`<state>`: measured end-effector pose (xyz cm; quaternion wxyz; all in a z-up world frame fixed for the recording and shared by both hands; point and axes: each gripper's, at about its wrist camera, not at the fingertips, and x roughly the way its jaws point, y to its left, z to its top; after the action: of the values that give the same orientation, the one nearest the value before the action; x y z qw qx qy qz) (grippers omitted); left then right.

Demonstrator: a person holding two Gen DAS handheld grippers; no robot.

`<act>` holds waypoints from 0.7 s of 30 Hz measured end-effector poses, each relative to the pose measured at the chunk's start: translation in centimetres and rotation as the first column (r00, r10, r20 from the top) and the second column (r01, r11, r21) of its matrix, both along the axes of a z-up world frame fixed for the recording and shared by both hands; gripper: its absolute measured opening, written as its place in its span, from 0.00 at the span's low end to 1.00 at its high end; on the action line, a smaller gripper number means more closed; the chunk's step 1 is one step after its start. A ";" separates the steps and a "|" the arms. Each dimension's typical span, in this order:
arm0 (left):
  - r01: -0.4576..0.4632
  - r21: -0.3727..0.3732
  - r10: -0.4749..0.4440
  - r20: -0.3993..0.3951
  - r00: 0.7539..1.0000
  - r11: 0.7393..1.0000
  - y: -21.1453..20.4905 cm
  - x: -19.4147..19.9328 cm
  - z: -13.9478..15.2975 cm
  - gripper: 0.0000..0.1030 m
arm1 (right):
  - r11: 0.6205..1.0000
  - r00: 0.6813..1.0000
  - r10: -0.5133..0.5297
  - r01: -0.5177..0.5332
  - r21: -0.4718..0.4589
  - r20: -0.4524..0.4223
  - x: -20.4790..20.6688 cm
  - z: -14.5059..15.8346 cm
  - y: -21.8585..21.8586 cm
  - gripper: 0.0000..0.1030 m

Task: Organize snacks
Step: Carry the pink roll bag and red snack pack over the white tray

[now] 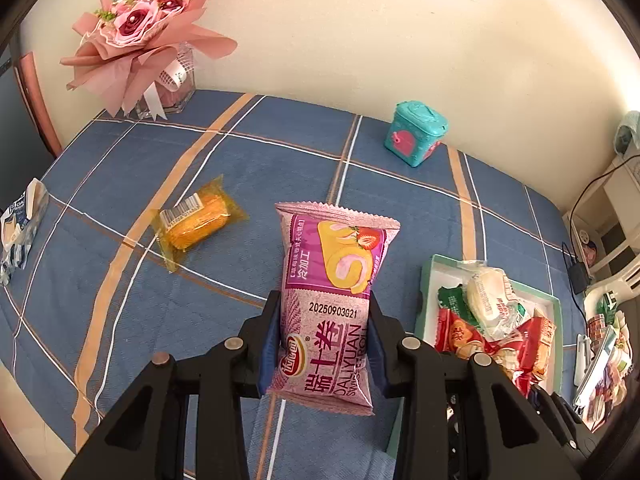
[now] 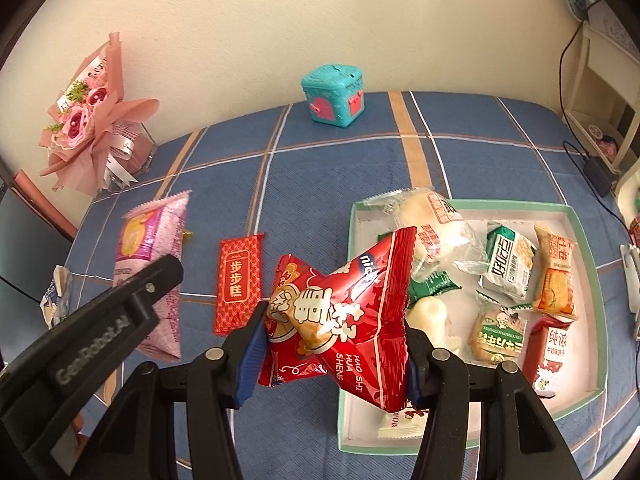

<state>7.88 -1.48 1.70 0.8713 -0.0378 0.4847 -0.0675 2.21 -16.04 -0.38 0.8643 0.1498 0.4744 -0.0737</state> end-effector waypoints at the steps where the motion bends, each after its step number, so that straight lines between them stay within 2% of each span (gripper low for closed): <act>1: 0.001 0.002 -0.001 0.002 1.000 1.000 -0.2 0.0 0.1 0.38 | 1.000 1.000 -0.001 0.001 0.002 -0.004 0.0 -0.1 -0.2 0.57; 9: 0.022 -0.001 -0.022 -0.006 1.000 1.000 -2.1 -0.4 0.1 0.38 | 0.999 0.999 -0.041 0.041 0.002 -0.029 -0.6 -0.4 -3.0 0.57; 21: 0.198 0.061 -0.198 -0.001 0.980 0.978 -9.8 -3.0 -0.3 0.38 | 0.970 0.967 -0.242 0.243 -0.003 -0.074 -3.5 -0.9 -11.8 0.57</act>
<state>4.86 -11.24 1.42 0.8621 0.0374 0.4858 -0.1391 -1.31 -27.84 -1.24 0.8302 0.2063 0.4844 -0.1829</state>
